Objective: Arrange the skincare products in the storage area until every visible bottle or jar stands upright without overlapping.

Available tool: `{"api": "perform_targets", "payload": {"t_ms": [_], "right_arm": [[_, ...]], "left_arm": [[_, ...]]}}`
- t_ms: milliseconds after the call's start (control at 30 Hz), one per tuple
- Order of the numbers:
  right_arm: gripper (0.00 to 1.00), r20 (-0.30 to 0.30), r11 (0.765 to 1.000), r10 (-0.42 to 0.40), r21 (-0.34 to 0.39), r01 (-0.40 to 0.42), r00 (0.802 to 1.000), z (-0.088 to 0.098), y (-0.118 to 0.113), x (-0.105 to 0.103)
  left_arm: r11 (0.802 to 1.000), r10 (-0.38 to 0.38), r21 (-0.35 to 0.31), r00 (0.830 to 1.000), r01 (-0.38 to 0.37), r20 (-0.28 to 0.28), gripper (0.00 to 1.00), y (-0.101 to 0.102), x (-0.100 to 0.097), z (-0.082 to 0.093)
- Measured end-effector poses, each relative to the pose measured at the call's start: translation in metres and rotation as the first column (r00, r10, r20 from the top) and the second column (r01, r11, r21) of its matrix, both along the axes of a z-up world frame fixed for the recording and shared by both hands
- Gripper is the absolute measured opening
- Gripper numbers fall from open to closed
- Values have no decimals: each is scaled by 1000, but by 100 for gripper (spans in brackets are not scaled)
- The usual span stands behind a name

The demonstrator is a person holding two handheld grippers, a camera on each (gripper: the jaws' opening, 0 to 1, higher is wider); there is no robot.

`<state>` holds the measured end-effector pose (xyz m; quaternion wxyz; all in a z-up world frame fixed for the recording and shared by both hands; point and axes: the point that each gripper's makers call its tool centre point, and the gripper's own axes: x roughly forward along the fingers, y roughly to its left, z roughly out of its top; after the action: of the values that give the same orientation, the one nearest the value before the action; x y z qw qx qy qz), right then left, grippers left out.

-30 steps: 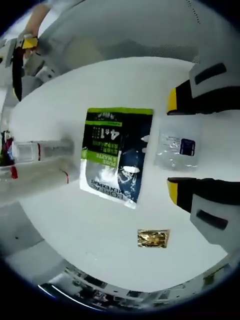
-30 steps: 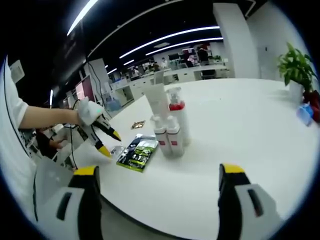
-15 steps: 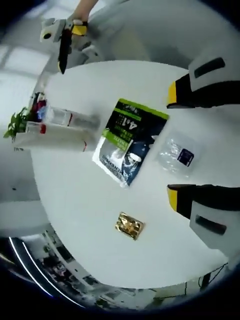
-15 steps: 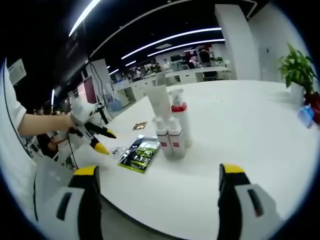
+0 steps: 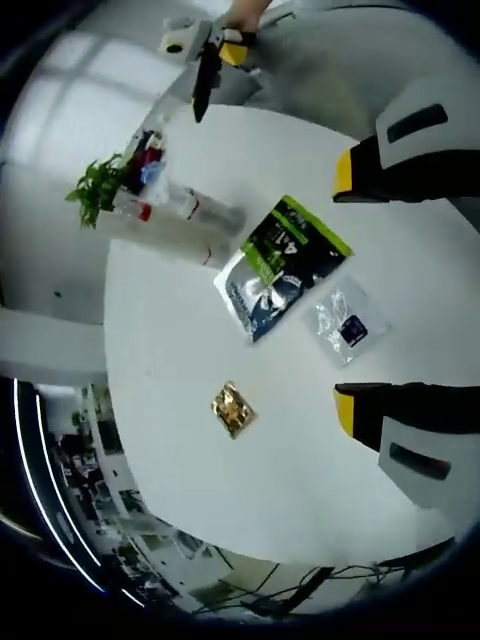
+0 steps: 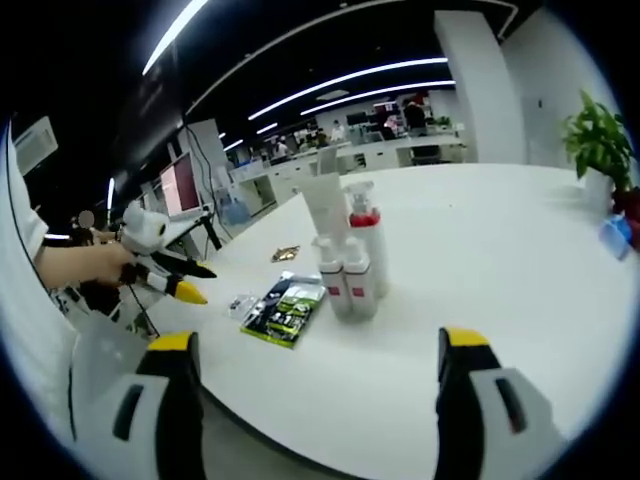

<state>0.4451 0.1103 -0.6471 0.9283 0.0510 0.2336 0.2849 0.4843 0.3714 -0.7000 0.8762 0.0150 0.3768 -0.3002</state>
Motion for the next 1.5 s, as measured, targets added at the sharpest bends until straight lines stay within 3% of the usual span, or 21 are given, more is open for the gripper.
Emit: {"api": "perform_targets", "payload": {"t_ms": [133, 400, 733, 1167, 1367, 1500], "right_arm": [[99, 2, 1000, 16, -5, -16, 1000, 1, 3, -2], [99, 9, 999, 37, 7, -37, 999, 6, 9, -3], [99, 12, 998, 59, 3, -59, 998, 10, 13, -7], [99, 17, 999, 36, 5, -37, 999, 10, 6, -8], [99, 21, 1000, 2, 21, -2, 1000, 10, -2, -6], [99, 20, 1000, 16, -8, -16, 1000, 7, 1, -6]], "left_arm": [[997, 76, -34, 997, -76, 2, 73, 3, -10, 6], [985, 166, -52, 986, -165, 17, 87, 9, -27, 8], [979, 202, -40, 979, -201, 12, 92, 12, -43, 3], [973, 230, -25, 973, -229, 25, 97, 13, -28, 7], [962, 273, -7, 962, -273, 18, 97, 12, -12, 4], [963, 268, 11, 963, -268, 7, 97, 7, -1, -1]]}}
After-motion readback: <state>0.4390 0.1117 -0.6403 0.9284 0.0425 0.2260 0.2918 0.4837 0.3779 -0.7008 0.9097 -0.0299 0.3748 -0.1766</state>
